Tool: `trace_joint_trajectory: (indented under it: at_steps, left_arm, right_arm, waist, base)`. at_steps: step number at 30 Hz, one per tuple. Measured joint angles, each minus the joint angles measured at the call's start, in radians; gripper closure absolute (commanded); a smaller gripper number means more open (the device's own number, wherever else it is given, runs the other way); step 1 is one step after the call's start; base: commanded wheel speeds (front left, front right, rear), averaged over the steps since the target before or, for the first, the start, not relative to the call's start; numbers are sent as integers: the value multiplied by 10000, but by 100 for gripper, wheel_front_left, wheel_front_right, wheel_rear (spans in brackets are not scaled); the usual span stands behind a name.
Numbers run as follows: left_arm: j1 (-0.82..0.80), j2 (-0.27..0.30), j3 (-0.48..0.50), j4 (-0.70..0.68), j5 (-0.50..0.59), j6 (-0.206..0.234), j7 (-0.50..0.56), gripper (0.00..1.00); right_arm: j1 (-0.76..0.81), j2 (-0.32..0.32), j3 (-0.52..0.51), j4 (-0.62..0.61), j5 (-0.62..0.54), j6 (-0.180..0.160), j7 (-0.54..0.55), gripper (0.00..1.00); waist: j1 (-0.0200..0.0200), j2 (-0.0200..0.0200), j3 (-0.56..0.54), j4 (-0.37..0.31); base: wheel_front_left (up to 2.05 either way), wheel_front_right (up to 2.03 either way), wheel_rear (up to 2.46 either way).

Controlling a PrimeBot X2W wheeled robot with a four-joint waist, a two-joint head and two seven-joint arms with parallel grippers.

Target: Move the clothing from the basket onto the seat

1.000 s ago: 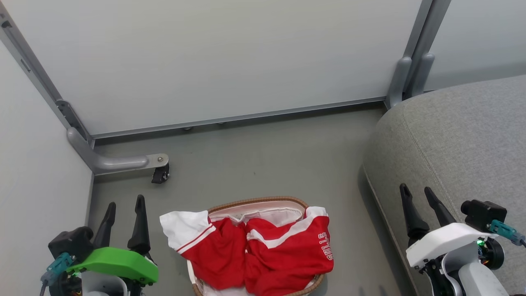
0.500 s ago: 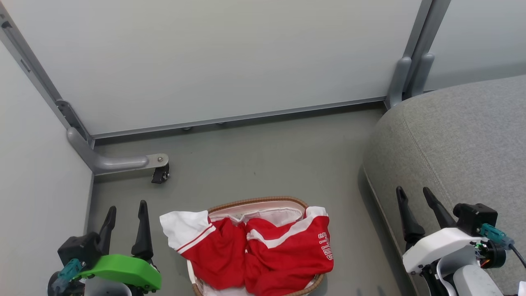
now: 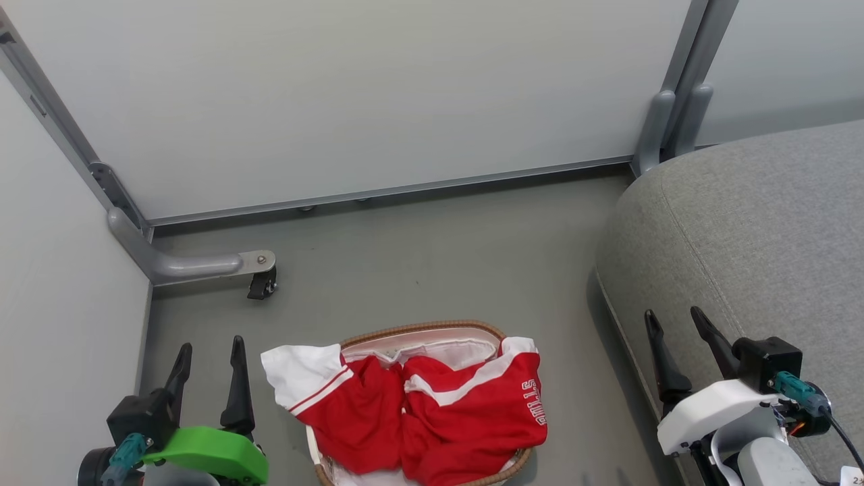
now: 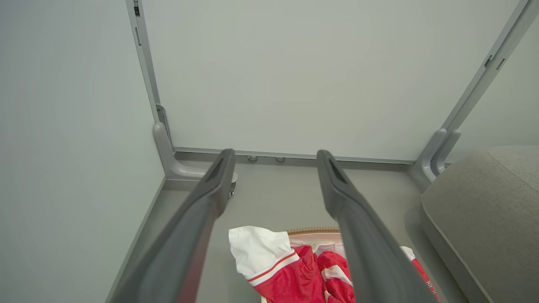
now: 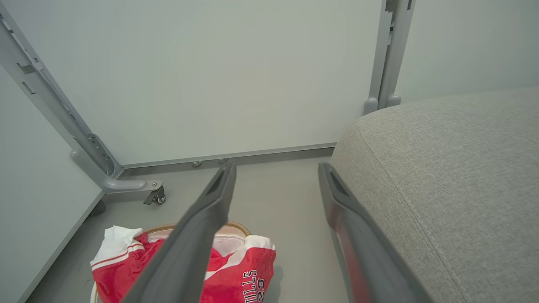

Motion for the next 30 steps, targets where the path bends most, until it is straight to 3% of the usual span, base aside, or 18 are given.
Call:
trace_joint_trajectory:
  at_steps: [16,30]
  left_arm:
    - [42,-182,-17,84,826,-4,-322,0]
    - [-972,-226,-399,199,1256,-17,-499,0]
  right_arm:
    - [-17,82,-67,67,-1187,0,-334,0]
    - [-1064,198,40,-476,-1896,2,-479,0]
  waist:
    - [0,0,163,-107]
    - [0,0,1625,-295]
  base:
    - [0,0,0]
    - [0,0,0]
